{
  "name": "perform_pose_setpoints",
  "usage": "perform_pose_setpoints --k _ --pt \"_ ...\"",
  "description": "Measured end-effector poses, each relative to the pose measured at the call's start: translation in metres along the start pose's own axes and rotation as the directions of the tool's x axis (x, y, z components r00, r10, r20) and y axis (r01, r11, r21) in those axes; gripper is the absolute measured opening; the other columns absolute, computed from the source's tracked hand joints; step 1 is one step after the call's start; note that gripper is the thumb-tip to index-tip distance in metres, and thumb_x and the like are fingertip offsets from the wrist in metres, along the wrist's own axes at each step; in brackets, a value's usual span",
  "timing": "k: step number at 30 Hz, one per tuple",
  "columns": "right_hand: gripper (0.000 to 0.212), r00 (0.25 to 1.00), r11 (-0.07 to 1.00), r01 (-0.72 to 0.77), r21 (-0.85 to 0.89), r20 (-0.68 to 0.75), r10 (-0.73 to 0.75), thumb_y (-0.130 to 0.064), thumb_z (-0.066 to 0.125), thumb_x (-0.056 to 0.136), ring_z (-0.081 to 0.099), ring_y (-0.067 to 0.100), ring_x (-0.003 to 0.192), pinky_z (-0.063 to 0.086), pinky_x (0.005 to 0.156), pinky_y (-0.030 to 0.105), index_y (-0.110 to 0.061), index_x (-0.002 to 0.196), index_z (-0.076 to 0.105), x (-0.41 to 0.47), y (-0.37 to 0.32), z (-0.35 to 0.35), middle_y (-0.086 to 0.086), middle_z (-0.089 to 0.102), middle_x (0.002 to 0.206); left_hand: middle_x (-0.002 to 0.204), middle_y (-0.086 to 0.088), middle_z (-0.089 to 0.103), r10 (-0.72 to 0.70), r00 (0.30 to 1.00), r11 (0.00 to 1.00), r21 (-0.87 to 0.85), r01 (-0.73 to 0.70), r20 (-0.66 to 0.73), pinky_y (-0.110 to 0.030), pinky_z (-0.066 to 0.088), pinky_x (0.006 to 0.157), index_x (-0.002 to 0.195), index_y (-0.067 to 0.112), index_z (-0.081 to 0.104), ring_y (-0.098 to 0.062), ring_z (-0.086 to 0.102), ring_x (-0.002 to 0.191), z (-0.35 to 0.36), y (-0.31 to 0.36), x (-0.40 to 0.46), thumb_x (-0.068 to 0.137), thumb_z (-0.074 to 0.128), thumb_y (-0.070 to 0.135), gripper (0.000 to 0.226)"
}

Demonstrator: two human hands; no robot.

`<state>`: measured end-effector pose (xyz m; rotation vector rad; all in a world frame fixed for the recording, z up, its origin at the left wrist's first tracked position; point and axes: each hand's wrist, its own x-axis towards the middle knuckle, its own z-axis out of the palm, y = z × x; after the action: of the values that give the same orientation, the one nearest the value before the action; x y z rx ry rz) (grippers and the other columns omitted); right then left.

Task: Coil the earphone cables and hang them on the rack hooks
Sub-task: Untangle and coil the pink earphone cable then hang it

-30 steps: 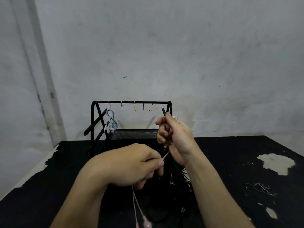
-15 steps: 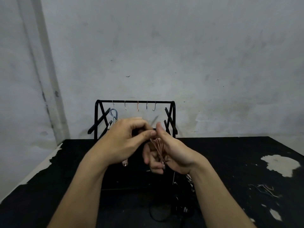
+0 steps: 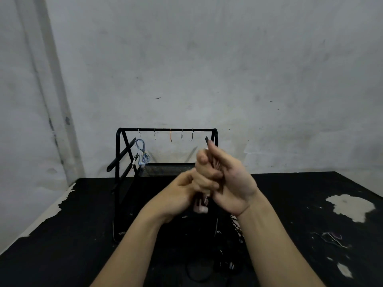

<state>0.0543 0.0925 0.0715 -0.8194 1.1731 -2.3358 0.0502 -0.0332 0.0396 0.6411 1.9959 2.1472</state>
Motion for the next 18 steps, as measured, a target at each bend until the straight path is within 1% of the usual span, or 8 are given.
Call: perform_pose_setpoints --k 2,4,6,8,12,14,16,18 --pt "0.039 0.993 0.997 0.063 0.052 -0.103 -0.058 -0.040 0.040 0.101 0.024 0.010 0.039 0.025 0.046 0.025 -0.013 0.076 0.057 0.002 -0.006 -0.001 -0.007 0.027 0.047 0.061 -0.006 0.057 -0.018 0.996 0.982 0.189 0.000 0.091 -0.019 0.044 0.049 0.071 0.011 0.058 -0.006 0.053 0.046 -0.003 -0.006 0.005 0.102 0.046 0.006 0.033" --pt "0.038 0.974 0.990 0.114 0.082 -0.206 -0.095 -0.038 0.039 0.101 0.030 0.009 0.038 0.030 0.044 0.024 -0.013 0.078 0.058 0.003 -0.009 -0.003 -0.007 0.030 0.048 0.063 -0.002 0.056 -0.028 0.983 0.943 0.331 -0.034 0.180 -0.016 0.040 0.052 0.073 0.013 0.054 -0.004 0.051 0.048 -0.005 -0.009 0.008 0.105 0.043 0.016 0.034" --pt "0.037 0.947 0.982 0.170 0.080 -0.289 -0.140 -0.036 0.040 0.100 0.032 0.010 0.039 0.033 0.044 0.024 -0.012 0.079 0.059 0.004 -0.010 -0.004 -0.006 0.031 0.049 0.068 0.000 0.054 -0.056 0.961 0.889 0.452 -0.076 0.273 -0.015 0.042 0.058 0.077 0.016 0.056 -0.005 0.051 0.053 -0.004 -0.010 0.009 0.106 0.040 0.019 0.032" --pt "0.035 0.917 0.976 0.208 0.059 -0.359 -0.173 -0.036 0.044 0.097 0.034 0.011 0.040 0.033 0.045 0.024 -0.011 0.079 0.061 0.005 -0.011 -0.005 -0.005 0.033 0.051 0.073 -0.002 0.053 -0.097 0.940 0.829 0.549 -0.105 0.326 -0.019 0.044 0.063 0.088 0.016 0.060 -0.010 0.054 0.059 -0.004 -0.009 0.009 0.107 0.039 0.020 0.029" --pt "0.038 0.862 0.976 0.219 -0.008 -0.467 -0.198 -0.034 0.042 0.102 0.042 0.014 0.045 0.035 0.054 0.026 -0.008 0.084 0.062 0.007 -0.007 -0.007 0.000 0.039 0.055 0.072 0.001 0.059 -0.105 0.943 0.702 0.695 -0.154 0.315 -0.029 0.050 0.068 0.094 0.016 0.061 -0.014 0.058 0.062 -0.008 0.003 0.003 0.104 0.043 0.024 0.022" --pt "0.039 0.846 0.974 0.224 -0.024 -0.492 -0.206 -0.034 0.041 0.104 0.046 0.016 0.049 0.037 0.057 0.027 -0.006 0.087 0.061 0.009 -0.003 -0.006 0.002 0.043 0.057 0.076 -0.003 0.064 -0.075 0.949 0.586 0.783 -0.207 0.307 -0.032 0.051 0.070 0.094 0.015 0.060 -0.019 0.063 0.068 -0.005 0.009 -0.002 0.100 0.047 0.024 0.017" --pt "0.039 0.826 0.971 0.232 -0.051 -0.518 -0.224 -0.033 0.040 0.105 0.049 0.016 0.052 0.043 0.056 0.025 -0.005 0.089 0.062 0.011 -0.001 -0.005 0.002 0.047 0.058 0.085 -0.009 0.068 -0.041 0.961 0.483 0.847 -0.221 0.274 -0.033 0.049 0.071 0.091 0.013 0.058 -0.024 0.064 0.080 -0.001 0.010 -0.004 0.097 0.046 0.020 0.015" --pt "0.040 0.790 0.960 0.270 -0.074 -0.553 -0.265 -0.032 0.040 0.106 0.052 0.016 0.055 0.048 0.057 0.024 -0.004 0.090 0.063 0.012 0.000 -0.004 0.003 0.050 0.060 0.090 -0.012 0.069 -0.038 0.976 0.464 0.868 -0.175 0.217 -0.035 0.051 0.074 0.091 0.012 0.059 -0.028 0.065 0.085 0.003 0.010 -0.005 0.095 0.046 0.022 0.017"
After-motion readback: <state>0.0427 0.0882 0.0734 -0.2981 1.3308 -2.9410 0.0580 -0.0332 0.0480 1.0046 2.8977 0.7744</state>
